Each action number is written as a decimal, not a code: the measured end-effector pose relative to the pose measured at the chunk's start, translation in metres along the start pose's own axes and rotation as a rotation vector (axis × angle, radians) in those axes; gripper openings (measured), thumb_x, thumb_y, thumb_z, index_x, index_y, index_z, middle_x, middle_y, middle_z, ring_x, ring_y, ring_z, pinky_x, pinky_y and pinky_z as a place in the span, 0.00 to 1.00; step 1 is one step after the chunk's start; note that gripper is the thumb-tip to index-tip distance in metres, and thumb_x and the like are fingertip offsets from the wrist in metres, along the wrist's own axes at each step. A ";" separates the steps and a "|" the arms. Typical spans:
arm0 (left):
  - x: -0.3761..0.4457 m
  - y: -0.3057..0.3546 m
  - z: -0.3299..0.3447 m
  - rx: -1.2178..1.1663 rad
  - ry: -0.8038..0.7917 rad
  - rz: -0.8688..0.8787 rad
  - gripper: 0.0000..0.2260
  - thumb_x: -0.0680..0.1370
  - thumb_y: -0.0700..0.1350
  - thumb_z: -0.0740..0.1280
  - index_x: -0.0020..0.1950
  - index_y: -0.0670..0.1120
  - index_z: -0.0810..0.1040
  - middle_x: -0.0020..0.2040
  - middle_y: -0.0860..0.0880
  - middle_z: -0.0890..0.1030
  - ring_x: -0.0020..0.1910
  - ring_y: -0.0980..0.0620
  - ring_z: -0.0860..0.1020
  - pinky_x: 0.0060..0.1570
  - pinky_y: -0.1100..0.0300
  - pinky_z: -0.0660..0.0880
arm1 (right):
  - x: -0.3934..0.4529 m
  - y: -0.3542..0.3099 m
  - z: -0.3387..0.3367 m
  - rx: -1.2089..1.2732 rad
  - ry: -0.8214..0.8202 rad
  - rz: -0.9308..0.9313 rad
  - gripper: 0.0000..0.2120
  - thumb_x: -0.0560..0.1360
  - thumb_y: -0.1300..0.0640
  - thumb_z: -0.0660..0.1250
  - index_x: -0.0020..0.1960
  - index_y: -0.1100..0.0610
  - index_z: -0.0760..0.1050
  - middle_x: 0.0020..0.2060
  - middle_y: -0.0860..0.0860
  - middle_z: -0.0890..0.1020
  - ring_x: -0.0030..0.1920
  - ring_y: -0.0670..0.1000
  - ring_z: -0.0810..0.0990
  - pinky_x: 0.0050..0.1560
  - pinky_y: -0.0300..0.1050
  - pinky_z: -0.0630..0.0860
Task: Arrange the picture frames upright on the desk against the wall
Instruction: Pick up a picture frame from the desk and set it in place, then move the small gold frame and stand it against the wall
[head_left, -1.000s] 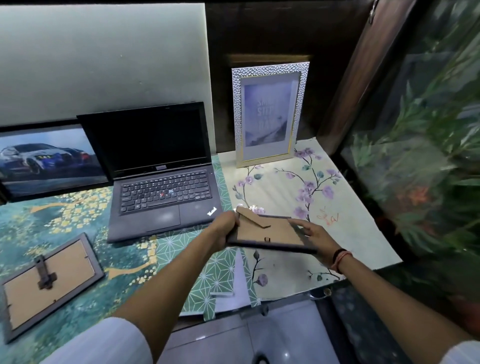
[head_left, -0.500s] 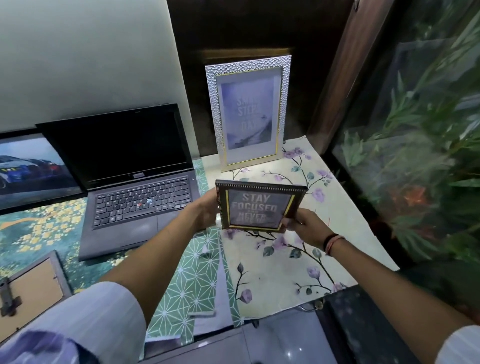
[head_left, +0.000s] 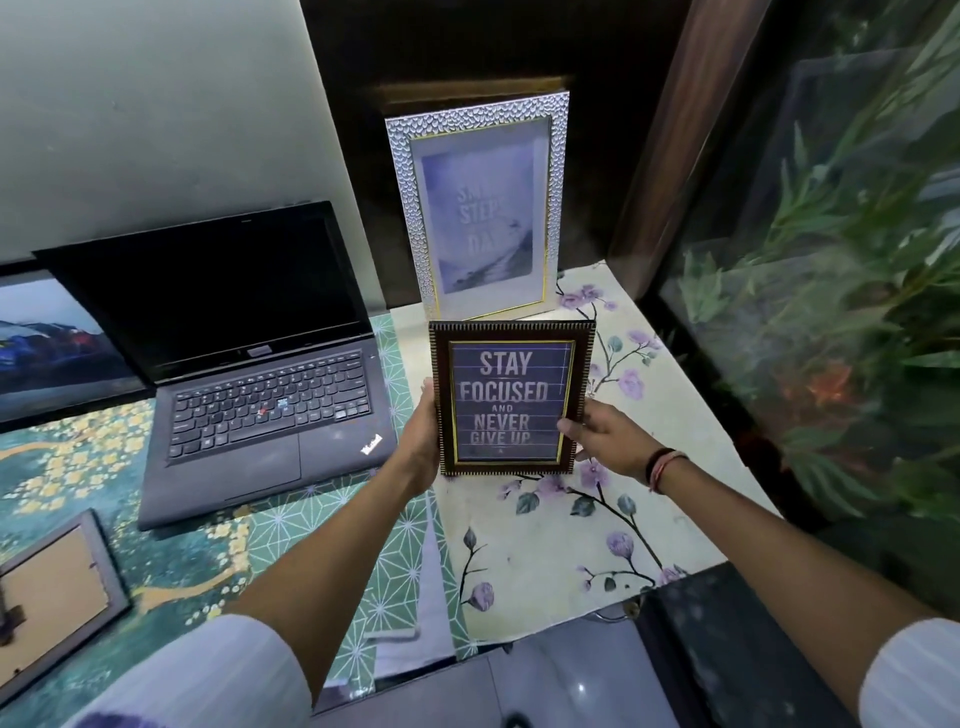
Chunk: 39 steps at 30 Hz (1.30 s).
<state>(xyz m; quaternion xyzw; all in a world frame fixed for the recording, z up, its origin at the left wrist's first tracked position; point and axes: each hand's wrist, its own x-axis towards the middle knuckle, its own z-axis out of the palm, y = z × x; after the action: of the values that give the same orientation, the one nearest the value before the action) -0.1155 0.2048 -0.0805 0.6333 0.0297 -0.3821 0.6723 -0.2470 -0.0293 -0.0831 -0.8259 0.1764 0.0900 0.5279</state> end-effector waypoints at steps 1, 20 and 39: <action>-0.001 -0.007 -0.001 -0.003 0.010 0.004 0.28 0.83 0.66 0.47 0.66 0.54 0.81 0.61 0.44 0.86 0.62 0.43 0.83 0.69 0.40 0.72 | -0.001 0.002 0.003 -0.005 -0.010 -0.005 0.18 0.79 0.44 0.64 0.67 0.47 0.72 0.62 0.45 0.82 0.61 0.48 0.81 0.57 0.54 0.82; -0.097 -0.029 -0.137 -0.210 0.492 0.023 0.21 0.85 0.55 0.59 0.49 0.39 0.81 0.45 0.40 0.84 0.42 0.45 0.81 0.44 0.51 0.78 | -0.018 -0.100 0.245 0.449 0.050 0.419 0.06 0.73 0.68 0.62 0.41 0.58 0.73 0.36 0.58 0.71 0.27 0.51 0.68 0.30 0.42 0.66; -0.231 -0.040 -0.475 -0.184 0.681 0.050 0.07 0.79 0.31 0.61 0.49 0.42 0.74 0.35 0.49 0.75 0.20 0.62 0.73 0.22 0.66 0.67 | 0.028 -0.243 0.557 -0.307 -0.016 0.182 0.03 0.65 0.63 0.59 0.33 0.60 0.67 0.30 0.56 0.67 0.30 0.53 0.64 0.32 0.44 0.59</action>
<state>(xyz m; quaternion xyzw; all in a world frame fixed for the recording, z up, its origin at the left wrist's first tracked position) -0.0896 0.7336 -0.0853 0.6617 0.2709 -0.1283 0.6873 -0.1064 0.5606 -0.1257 -0.8767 0.2303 0.1699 0.3867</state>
